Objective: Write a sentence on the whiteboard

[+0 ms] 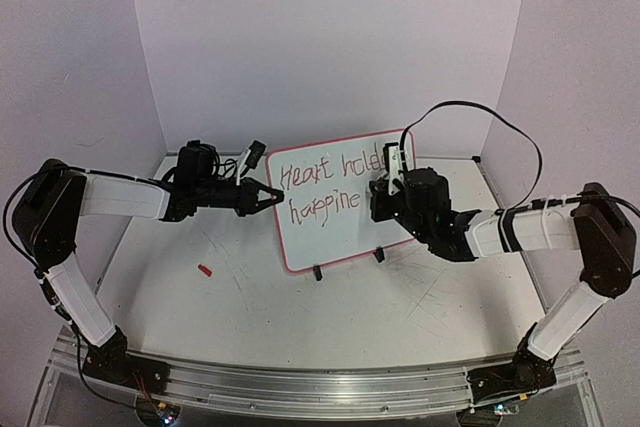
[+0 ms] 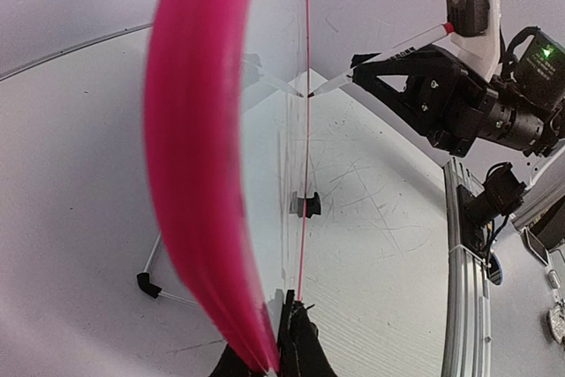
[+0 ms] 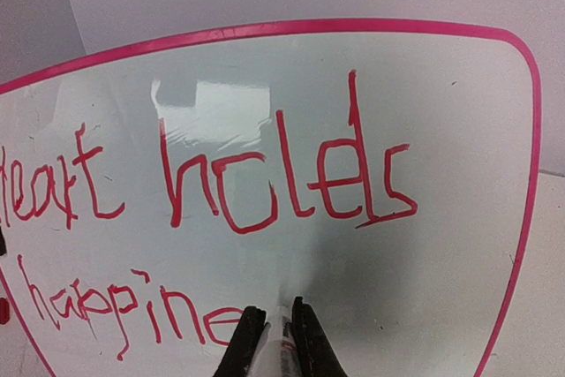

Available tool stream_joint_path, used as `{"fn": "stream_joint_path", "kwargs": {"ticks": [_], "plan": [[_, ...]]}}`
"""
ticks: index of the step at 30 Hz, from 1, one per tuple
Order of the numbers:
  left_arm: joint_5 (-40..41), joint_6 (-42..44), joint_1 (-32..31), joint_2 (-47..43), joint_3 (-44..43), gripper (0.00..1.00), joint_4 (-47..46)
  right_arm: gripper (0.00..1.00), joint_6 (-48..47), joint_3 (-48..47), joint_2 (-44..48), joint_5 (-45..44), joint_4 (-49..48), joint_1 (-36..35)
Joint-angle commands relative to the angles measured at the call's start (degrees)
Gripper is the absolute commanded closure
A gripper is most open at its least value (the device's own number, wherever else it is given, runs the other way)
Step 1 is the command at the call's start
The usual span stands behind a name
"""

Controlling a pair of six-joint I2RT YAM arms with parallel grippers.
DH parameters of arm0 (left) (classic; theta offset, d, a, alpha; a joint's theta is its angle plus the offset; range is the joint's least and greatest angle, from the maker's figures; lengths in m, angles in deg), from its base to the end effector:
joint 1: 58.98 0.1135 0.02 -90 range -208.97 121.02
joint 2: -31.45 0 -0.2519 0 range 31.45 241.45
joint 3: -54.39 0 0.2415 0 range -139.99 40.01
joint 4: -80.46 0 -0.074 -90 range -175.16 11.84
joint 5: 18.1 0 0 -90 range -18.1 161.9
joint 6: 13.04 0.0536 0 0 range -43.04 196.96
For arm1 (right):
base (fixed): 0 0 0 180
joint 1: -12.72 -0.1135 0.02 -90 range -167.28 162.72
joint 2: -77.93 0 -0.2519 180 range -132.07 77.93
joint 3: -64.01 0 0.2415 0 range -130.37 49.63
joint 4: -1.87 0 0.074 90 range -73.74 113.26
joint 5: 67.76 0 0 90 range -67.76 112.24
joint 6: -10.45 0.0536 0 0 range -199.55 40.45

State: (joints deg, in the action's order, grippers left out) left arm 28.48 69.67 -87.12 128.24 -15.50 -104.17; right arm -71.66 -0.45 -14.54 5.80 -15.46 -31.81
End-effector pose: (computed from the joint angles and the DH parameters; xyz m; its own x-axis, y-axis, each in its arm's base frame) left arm 0.3086 -0.2068 0.2116 -0.4461 0.1341 -0.8849 0.8537 0.3604 -0.3758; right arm 0.2725 0.2468 0.2285 -0.1960 -0.0081 -0.9806 -0.4517 0.8883 0.0829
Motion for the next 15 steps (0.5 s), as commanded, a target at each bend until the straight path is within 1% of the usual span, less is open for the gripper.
{"fn": "stream_joint_path", "kwargs": {"ticks": [1, 6, 15], "plan": [[8.87, 7.21, 0.81, 0.93, -0.96, 1.00, 2.22, 1.00, -0.94, -2.47, -1.02, -2.43, -1.92, -0.03], [8.85, 7.21, 0.80, 0.86, -1.08, 1.00, 2.21, 1.00, -1.21, -2.33, -1.21, -3.58, -2.56, -0.03], [8.61, 7.21, 0.80, 1.07, -1.23, 1.00, 2.22, 1.00, -1.16, -3.37, -2.54, -1.96, -2.83, -0.03]]}}
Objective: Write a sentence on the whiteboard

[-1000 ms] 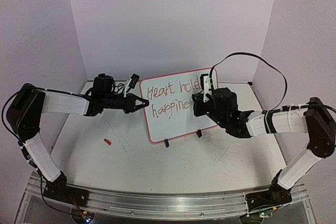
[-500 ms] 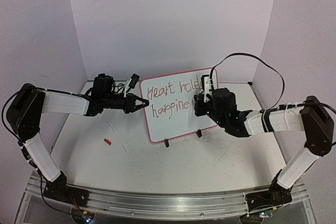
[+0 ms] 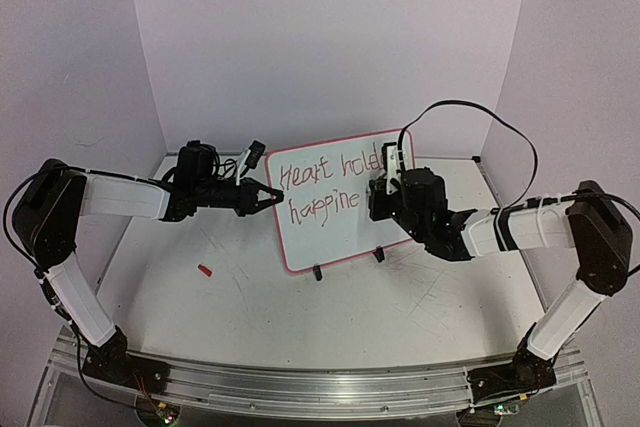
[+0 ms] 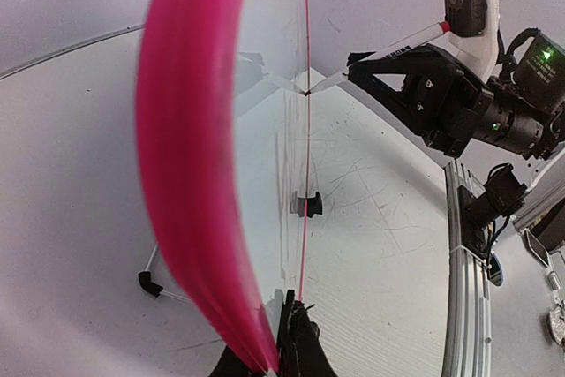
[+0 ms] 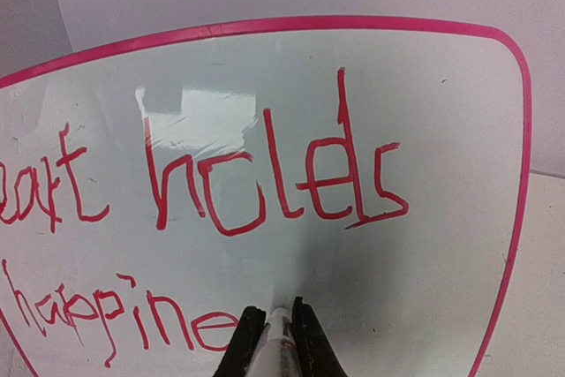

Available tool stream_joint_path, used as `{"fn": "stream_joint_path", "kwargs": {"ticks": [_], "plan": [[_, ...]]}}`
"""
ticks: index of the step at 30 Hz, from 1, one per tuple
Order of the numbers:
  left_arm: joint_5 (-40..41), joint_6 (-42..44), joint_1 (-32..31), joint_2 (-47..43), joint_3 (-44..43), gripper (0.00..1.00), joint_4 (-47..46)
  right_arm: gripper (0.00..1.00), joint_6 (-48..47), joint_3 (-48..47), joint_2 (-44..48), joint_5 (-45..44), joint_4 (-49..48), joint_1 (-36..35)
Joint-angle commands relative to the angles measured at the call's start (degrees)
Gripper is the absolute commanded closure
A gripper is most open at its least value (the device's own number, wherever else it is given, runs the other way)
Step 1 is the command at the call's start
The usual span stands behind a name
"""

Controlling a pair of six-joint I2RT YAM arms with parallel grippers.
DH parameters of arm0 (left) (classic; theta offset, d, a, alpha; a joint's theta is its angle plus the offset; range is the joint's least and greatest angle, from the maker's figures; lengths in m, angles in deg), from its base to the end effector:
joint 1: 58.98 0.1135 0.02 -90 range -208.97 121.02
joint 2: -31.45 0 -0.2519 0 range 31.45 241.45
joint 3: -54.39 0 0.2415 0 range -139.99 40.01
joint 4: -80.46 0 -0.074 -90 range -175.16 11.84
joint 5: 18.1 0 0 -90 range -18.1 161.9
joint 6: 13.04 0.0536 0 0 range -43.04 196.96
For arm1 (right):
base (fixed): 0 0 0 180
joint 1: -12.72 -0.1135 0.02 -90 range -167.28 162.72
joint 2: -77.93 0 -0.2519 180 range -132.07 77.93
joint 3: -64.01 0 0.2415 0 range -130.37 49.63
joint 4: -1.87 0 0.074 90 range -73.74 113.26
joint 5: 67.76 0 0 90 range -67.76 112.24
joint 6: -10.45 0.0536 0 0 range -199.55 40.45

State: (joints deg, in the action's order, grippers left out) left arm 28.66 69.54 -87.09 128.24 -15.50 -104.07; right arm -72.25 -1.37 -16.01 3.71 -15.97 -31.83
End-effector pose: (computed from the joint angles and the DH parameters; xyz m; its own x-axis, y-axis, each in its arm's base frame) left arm 0.3088 -0.2066 0.2113 -0.4494 0.1334 -0.8833 0.8511 0.3644 -0.3780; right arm 0.2771 0.2489 0.2261 -0.1877 -0.0157 -0.9821 -0.4222 0.9041 0.0662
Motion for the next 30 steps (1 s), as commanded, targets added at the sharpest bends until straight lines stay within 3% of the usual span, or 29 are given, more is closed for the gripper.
{"fn": "stream_joint_path", "kwargs": {"ticks": [1, 12, 30], "plan": [[8.44, 7.34, 0.78, 1.04, -1.25, 1.00, 2.13, 1.00, -0.53, -2.46, -1.07, 0.44, -2.48, -0.02], [8.39, 7.34, 0.77, 1.03, -1.40, 1.00, 2.12, 1.00, -0.50, -2.82, -1.93, 3.42, -2.21, -1.13], [8.34, 7.26, 0.78, 0.94, -1.44, 1.00, 2.21, 1.00, 1.85, 1.36, 0.04, -0.89, 0.49, -1.40]]}}
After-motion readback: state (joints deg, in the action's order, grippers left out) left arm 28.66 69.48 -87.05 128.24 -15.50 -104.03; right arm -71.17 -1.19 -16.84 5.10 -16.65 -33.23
